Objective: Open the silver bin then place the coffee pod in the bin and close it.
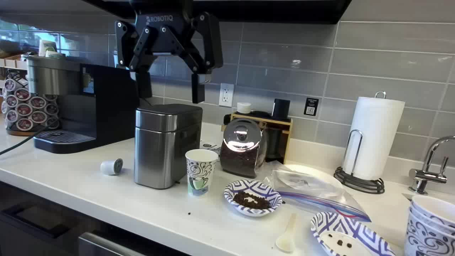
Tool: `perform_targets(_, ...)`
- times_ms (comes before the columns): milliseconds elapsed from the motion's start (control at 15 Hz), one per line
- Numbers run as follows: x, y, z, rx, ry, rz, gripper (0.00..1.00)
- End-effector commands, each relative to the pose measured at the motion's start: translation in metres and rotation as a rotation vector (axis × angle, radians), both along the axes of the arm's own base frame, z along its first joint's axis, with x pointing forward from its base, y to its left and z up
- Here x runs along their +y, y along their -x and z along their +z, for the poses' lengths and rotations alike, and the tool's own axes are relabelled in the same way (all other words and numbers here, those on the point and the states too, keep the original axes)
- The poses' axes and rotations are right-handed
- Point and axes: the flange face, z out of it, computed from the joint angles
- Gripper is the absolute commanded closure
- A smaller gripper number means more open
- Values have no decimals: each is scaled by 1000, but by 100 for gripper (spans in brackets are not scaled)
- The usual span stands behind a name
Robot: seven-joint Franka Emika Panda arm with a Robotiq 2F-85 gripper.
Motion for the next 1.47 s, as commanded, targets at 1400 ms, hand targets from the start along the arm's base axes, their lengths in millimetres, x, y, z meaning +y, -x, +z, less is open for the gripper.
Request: perform_targets(1400,215,-120,47,-85,287,284,0)
